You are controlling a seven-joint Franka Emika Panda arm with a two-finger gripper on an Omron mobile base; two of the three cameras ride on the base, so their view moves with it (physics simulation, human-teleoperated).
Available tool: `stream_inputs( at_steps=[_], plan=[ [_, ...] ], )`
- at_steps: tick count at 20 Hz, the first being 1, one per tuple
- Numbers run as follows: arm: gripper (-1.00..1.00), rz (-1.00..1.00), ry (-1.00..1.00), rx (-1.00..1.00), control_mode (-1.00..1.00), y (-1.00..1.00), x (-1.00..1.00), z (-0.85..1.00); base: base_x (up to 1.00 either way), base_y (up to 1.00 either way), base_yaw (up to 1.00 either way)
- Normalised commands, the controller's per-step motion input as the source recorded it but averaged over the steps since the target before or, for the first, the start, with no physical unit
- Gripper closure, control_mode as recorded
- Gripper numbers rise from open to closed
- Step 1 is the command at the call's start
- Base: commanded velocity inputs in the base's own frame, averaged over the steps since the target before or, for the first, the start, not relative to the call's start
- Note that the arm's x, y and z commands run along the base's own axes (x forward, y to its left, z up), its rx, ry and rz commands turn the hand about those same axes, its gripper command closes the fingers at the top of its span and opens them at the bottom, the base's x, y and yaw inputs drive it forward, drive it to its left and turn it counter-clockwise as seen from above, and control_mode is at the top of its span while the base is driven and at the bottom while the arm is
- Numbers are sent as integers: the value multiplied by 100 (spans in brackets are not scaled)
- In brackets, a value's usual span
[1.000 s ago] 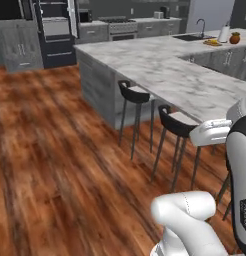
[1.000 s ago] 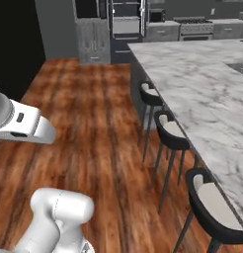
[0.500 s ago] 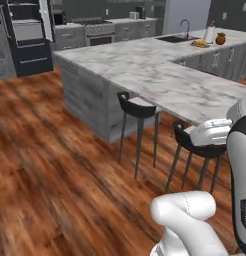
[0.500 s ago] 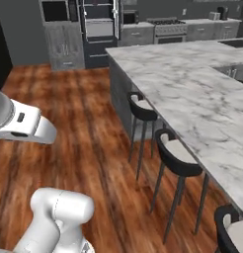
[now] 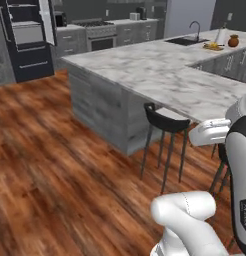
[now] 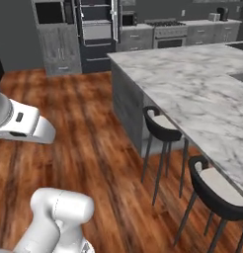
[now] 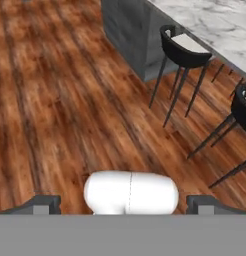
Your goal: Retrieve the sausage and cheese from the fridge and place them on the cutting board on the counter.
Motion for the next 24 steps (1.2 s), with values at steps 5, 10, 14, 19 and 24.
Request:
stream_inputs(
  at_steps=[5, 10, 14, 19, 24],
  plan=[
    [-100, 0, 0, 0, 100, 0, 0, 0, 88, 93, 17],
    [-100, 0, 0, 0, 100, 0, 0, 0, 57, 45, 59],
    [-100, 0, 0, 0, 100, 0, 0, 0, 95, 13, 43],
    [-100, 0, 0, 0, 100, 0, 0, 0, 100, -7, 10],
    [-100, 0, 0, 0, 100, 0, 0, 0, 100, -15, 0]
  ],
)
